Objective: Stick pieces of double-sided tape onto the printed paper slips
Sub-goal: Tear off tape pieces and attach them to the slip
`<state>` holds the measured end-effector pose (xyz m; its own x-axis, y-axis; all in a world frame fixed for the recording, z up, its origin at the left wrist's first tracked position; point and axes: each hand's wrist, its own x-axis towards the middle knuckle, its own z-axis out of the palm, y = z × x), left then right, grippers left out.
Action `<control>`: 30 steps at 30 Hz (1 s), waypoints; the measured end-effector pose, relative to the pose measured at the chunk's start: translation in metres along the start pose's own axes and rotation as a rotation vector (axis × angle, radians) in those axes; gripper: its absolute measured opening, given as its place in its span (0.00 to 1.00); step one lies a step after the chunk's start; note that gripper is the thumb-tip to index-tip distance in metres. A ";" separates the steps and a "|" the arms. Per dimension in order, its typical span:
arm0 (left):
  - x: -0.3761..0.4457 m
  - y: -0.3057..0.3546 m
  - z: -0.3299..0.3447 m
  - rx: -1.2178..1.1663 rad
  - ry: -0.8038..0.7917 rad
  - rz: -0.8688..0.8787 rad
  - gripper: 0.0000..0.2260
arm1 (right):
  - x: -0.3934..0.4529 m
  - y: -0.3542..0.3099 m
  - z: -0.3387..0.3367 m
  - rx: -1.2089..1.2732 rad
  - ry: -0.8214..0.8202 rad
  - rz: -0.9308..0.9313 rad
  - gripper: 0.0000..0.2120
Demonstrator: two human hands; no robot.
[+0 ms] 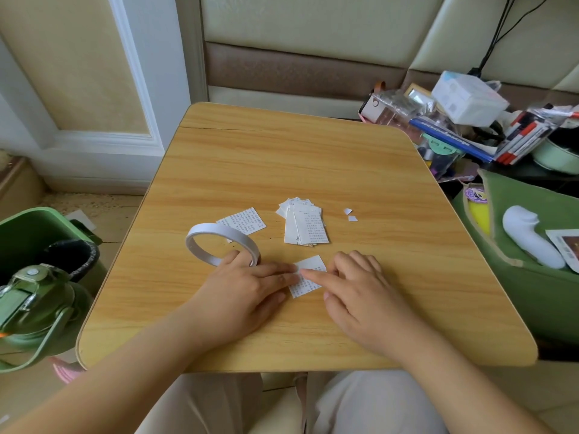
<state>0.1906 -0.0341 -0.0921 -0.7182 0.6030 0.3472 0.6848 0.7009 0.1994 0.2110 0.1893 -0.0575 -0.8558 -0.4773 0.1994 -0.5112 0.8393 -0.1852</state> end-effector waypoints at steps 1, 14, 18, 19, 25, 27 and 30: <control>-0.001 0.000 0.000 -0.004 0.000 -0.001 0.17 | 0.000 0.000 0.001 -0.027 -0.002 0.003 0.20; -0.004 -0.004 -0.003 -0.007 0.013 0.028 0.17 | 0.011 0.009 -0.005 0.387 -0.277 0.428 0.19; -0.004 -0.003 -0.003 0.000 0.029 0.041 0.17 | 0.011 0.009 -0.009 0.453 -0.278 0.441 0.21; -0.004 -0.003 -0.003 0.003 0.028 0.042 0.17 | 0.011 0.008 -0.009 0.474 -0.276 0.449 0.20; -0.004 -0.005 0.000 0.013 0.056 0.057 0.17 | 0.019 0.015 -0.021 0.917 0.014 0.769 0.12; -0.004 -0.005 0.001 0.017 0.058 0.060 0.17 | 0.025 0.020 -0.023 0.708 0.066 0.683 0.06; -0.005 -0.005 0.000 0.006 0.052 0.053 0.17 | 0.046 0.025 -0.019 0.382 0.011 0.416 0.13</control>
<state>0.1915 -0.0405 -0.0948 -0.6732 0.6189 0.4046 0.7211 0.6707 0.1740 0.1602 0.1929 -0.0341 -0.9915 -0.1218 0.0453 -0.1252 0.8012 -0.5852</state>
